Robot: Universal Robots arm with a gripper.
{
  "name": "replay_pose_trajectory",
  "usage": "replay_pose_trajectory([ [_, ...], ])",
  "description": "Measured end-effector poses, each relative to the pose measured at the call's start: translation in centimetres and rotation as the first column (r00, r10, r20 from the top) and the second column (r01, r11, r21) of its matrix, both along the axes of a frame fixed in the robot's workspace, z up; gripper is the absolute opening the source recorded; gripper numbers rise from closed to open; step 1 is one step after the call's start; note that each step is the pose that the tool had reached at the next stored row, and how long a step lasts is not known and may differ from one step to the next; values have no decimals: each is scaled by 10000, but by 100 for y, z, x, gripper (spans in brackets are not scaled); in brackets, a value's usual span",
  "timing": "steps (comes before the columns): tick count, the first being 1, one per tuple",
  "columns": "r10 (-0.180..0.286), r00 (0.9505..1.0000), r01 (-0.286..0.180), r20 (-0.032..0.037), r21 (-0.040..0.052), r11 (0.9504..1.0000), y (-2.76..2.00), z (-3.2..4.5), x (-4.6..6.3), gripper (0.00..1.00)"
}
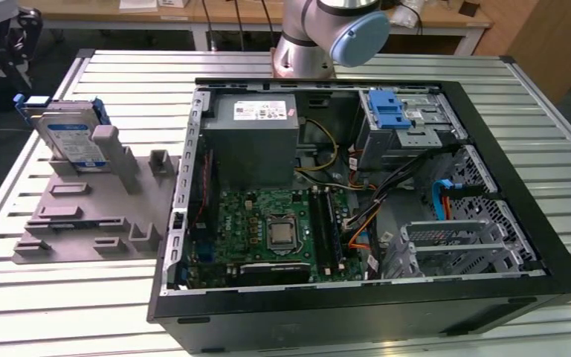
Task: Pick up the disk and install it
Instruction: 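Pick up the disk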
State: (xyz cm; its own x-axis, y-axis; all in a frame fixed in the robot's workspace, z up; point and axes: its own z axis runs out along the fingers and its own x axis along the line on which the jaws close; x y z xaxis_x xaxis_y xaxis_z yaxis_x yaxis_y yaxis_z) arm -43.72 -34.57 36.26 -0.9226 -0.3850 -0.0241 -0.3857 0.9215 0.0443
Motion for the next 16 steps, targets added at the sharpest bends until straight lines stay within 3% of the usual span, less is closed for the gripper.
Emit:
replay_pose_trajectory([
  [4, 683, 9977, -683, -2, -1, 9977, 0, 0, -2, 11],
  [8, 1387, 9903, -1387, 0, 0, 9903, 0, -5, -2, 11],
  [12, 2095, 9778, -2095, 1, 0, 9778, 0, -11, -2, 11],
  [16, 2808, 9598, -2808, -1, -1, 9598, 0, -16, -2, 11],
])
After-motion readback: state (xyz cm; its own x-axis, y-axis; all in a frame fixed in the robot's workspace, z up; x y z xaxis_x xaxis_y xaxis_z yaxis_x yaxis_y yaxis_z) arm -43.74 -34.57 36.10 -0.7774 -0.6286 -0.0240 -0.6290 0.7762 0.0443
